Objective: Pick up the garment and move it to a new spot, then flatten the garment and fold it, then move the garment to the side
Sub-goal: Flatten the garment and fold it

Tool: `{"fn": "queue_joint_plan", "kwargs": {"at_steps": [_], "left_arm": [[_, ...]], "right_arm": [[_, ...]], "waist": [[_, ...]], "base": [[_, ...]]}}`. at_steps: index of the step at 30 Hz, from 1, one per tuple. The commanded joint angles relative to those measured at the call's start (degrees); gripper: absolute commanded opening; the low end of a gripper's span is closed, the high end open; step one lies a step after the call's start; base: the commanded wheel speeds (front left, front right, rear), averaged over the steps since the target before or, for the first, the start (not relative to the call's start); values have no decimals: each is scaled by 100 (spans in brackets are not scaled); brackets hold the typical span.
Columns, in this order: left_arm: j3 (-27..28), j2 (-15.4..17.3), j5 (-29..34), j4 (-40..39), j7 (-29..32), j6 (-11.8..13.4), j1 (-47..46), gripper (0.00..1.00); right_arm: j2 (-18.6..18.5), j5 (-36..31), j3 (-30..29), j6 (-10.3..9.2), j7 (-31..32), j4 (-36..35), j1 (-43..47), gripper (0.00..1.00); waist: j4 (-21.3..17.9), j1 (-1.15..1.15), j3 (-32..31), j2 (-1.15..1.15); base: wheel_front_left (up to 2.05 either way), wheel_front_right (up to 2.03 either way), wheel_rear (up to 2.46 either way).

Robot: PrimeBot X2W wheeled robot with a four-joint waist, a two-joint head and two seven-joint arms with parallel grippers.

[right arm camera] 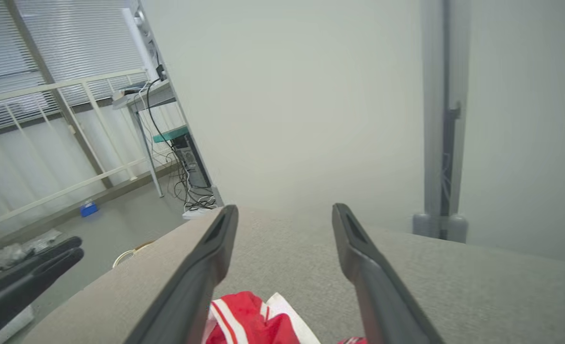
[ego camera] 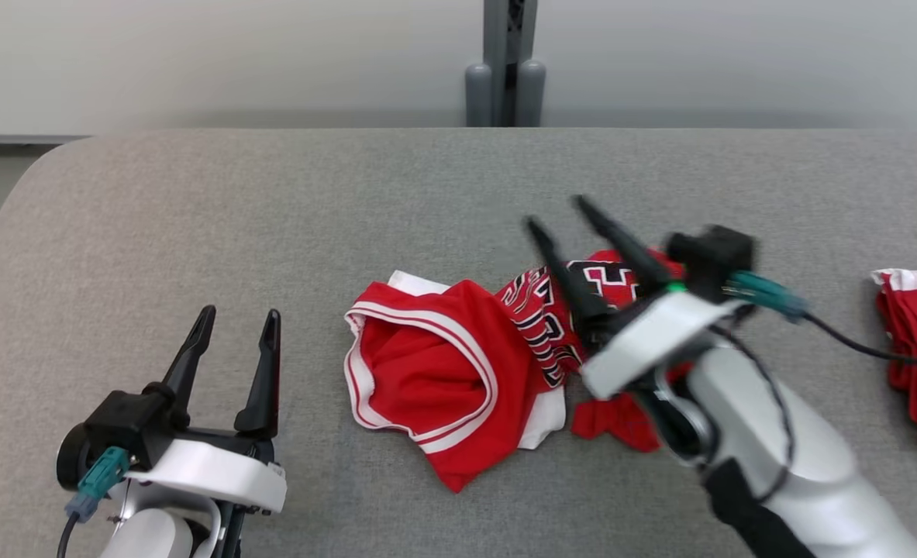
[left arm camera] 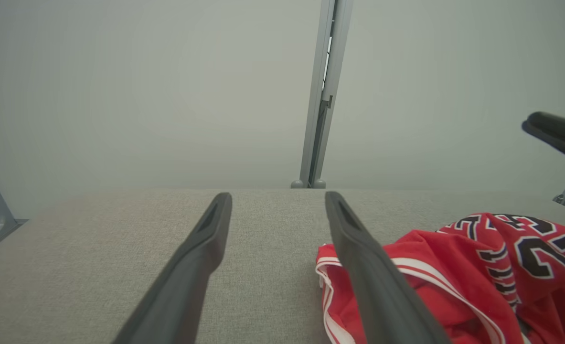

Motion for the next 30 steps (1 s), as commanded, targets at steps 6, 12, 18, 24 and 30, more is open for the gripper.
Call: {"fn": "queue_joint_plan", "kwargs": {"at_steps": [6,12,18,24,30], "left_arm": [[118,153,-26,-119,-23,117,181,100],[193,261,-43,-227,35,212,321,100],[220,337,-48,-331,73,308,482,100],[239,416,-48,-407,130,378,614,100],[244,479,-47,-536,183,448,747,100]], "right_arm": [[-394,-1047,-1716,1,-10,-807,1186,100],[-493,-1794,-2949,1,130,-1576,2160,100],[-297,-2313,-3713,1,714,-2547,3158,100],[-80,-2516,-3944,1,1117,-3191,3836,100],[80,-2583,-4083,1,1349,-3594,4182,100]], "waist": [[-290,0,-171,0],[-428,0,-292,0],[-465,0,-420,0],[-457,0,-503,0],[-445,0,-554,0]], "base": [[0,0,0],[0,0,0],[0,0,0],[0,0,0],[0,0,0]]}}
